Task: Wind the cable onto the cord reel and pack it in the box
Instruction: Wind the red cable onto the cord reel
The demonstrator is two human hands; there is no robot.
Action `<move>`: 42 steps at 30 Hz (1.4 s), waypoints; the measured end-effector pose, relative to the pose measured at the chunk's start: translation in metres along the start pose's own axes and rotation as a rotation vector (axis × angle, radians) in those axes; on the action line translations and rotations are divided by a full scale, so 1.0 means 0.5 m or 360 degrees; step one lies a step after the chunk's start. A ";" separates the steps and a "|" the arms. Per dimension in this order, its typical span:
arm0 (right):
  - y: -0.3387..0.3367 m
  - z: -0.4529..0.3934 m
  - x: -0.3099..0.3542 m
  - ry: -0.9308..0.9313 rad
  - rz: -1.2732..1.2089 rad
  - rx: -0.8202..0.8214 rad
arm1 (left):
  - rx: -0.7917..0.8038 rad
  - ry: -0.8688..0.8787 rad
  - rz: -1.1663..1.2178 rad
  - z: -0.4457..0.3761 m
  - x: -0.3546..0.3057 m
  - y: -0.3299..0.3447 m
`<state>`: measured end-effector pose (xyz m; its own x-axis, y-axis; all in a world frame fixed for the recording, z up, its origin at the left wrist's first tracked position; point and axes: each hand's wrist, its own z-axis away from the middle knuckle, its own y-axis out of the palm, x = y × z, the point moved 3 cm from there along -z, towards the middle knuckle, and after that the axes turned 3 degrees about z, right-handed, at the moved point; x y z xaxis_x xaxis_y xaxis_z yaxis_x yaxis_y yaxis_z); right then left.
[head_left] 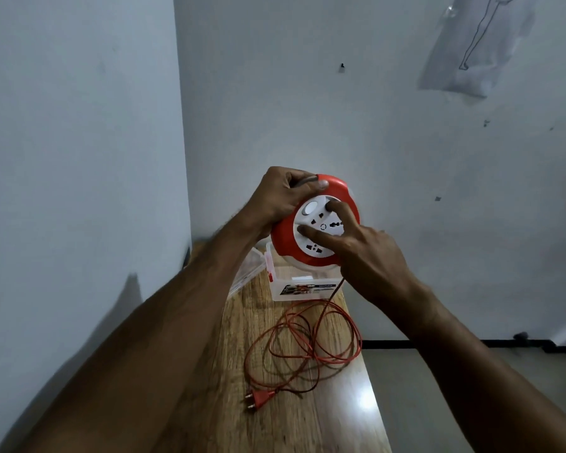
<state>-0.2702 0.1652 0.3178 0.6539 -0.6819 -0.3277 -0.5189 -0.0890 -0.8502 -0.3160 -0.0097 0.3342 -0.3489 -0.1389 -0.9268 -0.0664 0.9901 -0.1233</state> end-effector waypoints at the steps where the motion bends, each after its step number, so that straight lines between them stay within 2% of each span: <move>1: -0.001 -0.002 0.002 0.0019 0.0048 -0.0008 | 0.0014 -0.0005 -0.0011 0.000 0.000 0.003; 7: -0.003 -0.011 0.011 0.0116 0.0226 -0.0221 | 0.0026 0.0039 -0.0114 0.000 -0.007 0.014; 10: -0.009 -0.017 -0.004 0.0352 -0.0046 -0.0415 | 0.0003 0.0077 -0.0119 -0.001 -0.013 0.015; 15: -0.019 -0.021 -0.006 0.0957 -0.0695 -0.0729 | -0.0085 0.0110 -0.0008 -0.002 -0.025 0.020; 18: 0.008 -0.019 0.001 0.1500 -0.1338 -0.0749 | -0.0119 0.0143 -0.0028 -0.002 -0.028 0.031; 23: 0.034 -0.019 0.038 0.2392 -0.2866 -0.0580 | -0.0149 0.0218 -0.0149 0.003 -0.015 0.044; 25: 0.027 -0.025 0.055 0.2581 -0.3402 -0.0619 | -0.0145 0.0205 -0.0145 0.005 -0.004 0.048; 27: 0.019 -0.030 0.060 0.2574 -0.3703 -0.0656 | -0.0134 0.0186 -0.0119 0.007 0.002 0.047; 29: 0.008 -0.022 0.060 0.2521 -0.3627 -0.0562 | -0.0147 0.0128 -0.0057 0.007 0.005 0.041; 31: -0.005 -0.009 0.055 0.2323 -0.3218 -0.0494 | -0.0172 0.0075 0.0015 0.006 0.004 0.030; 32: -0.012 -0.003 0.047 0.2084 -0.2830 -0.0530 | -0.0177 0.0065 0.0027 0.006 0.003 0.024; 35: -0.027 0.008 0.036 0.0960 -0.1209 -0.0665 | -0.0163 0.0047 0.0015 0.007 0.002 0.016; 36: -0.023 0.009 0.041 0.0669 -0.0793 -0.0582 | -0.0156 0.0035 0.0023 0.007 0.002 0.015; 37: -0.018 0.010 0.045 0.0497 -0.0522 -0.0454 | -0.0150 0.0023 0.0031 0.006 0.002 0.014; 39: -0.011 0.015 0.043 0.0401 -0.0272 -0.0222 | -0.0138 0.0010 0.0040 0.003 0.003 0.011; 42: -0.009 0.016 0.037 0.0364 -0.0102 -0.0039 | -0.0104 -0.0005 0.0044 0.002 0.002 0.010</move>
<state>-0.2512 0.1589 0.3124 0.5456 -0.8208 -0.1691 -0.4952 -0.1529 -0.8552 -0.3160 -0.0049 0.3321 -0.3487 -0.1110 -0.9306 -0.1173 0.9903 -0.0742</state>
